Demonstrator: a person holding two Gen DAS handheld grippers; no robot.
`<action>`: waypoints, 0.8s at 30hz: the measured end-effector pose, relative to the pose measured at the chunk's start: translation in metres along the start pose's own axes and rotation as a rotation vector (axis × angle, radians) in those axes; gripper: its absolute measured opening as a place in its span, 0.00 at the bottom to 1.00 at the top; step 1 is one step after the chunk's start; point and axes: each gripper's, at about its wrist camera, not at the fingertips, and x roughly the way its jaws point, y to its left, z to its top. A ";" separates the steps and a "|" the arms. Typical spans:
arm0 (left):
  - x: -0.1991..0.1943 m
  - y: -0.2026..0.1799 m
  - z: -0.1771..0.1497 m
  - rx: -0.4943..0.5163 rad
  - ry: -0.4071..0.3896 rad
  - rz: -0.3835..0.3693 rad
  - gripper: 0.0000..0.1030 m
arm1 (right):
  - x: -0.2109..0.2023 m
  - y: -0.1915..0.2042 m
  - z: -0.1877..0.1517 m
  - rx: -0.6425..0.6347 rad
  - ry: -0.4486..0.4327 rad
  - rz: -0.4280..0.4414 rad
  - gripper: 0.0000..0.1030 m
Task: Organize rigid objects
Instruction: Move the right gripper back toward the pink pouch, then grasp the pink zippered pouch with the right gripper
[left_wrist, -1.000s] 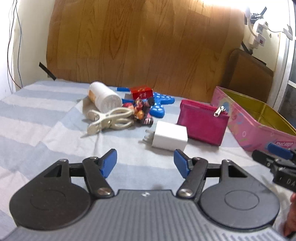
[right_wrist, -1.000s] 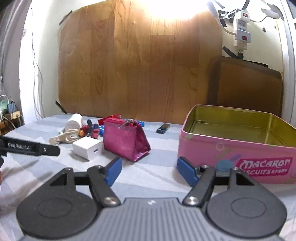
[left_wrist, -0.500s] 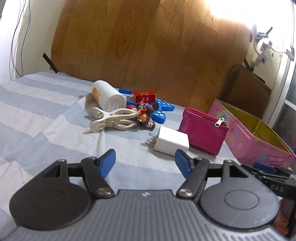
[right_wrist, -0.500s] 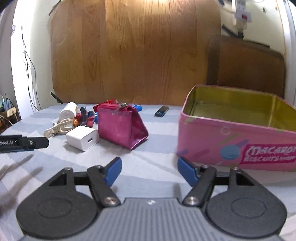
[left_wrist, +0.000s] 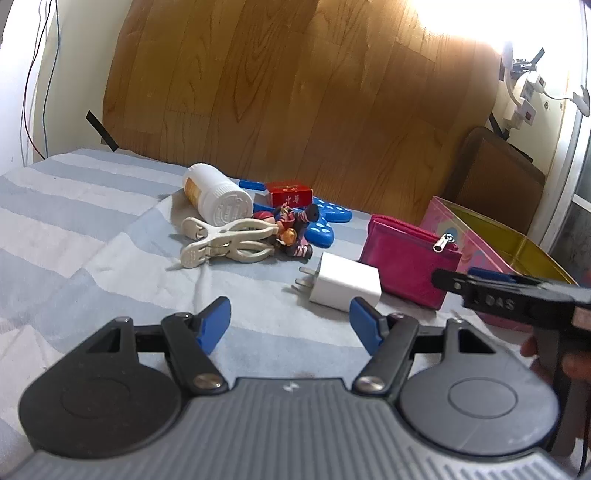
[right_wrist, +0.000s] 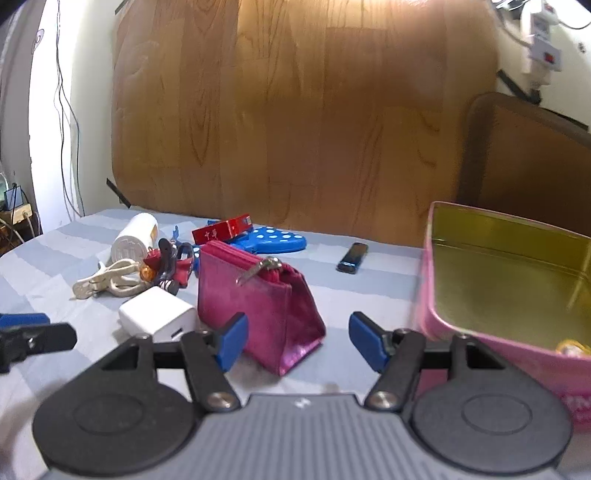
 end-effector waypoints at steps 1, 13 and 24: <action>-0.001 0.000 0.000 -0.001 -0.004 0.001 0.71 | 0.005 0.001 0.002 -0.011 0.003 0.020 0.29; -0.001 0.008 0.002 -0.038 -0.009 -0.003 0.72 | -0.066 0.001 -0.029 -0.134 -0.018 0.091 0.07; -0.008 -0.023 -0.001 0.052 0.010 -0.144 0.77 | -0.163 -0.090 -0.088 0.032 -0.018 -0.049 0.15</action>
